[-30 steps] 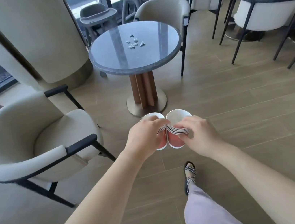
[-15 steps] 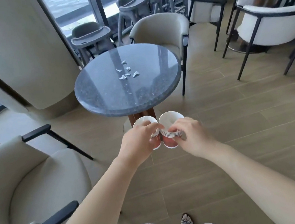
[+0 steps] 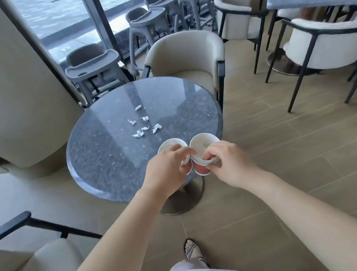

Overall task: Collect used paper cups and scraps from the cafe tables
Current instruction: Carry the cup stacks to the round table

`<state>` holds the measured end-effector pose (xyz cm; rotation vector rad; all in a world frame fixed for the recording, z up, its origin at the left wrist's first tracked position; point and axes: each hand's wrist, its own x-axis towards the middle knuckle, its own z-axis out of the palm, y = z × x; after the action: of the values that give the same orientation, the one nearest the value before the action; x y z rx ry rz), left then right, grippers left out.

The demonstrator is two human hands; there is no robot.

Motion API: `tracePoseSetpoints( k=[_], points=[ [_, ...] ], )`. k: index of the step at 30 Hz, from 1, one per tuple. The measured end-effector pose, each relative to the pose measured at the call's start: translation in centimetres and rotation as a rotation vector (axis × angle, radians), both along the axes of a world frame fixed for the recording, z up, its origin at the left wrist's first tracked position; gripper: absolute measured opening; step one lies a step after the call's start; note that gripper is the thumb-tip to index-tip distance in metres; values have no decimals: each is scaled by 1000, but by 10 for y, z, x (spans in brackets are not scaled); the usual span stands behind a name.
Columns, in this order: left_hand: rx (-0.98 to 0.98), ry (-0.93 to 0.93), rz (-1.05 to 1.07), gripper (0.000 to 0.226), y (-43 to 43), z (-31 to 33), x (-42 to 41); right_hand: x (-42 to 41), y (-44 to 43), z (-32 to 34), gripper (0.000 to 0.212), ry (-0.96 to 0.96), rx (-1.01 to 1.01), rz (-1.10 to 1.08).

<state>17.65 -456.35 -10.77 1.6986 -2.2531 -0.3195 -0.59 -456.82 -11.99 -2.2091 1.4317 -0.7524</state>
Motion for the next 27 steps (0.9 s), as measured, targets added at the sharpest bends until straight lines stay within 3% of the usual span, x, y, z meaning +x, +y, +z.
tracePoseSetpoints(
  k=[13, 27],
  points=[
    [47, 34, -103, 28, -166, -4, 1, 1, -149, -6, 7, -6, 79, -46],
    [69, 68, 92, 32, -257, -7, -70, -70, -274, -10, 11, 48, 107, 119]
  ],
)
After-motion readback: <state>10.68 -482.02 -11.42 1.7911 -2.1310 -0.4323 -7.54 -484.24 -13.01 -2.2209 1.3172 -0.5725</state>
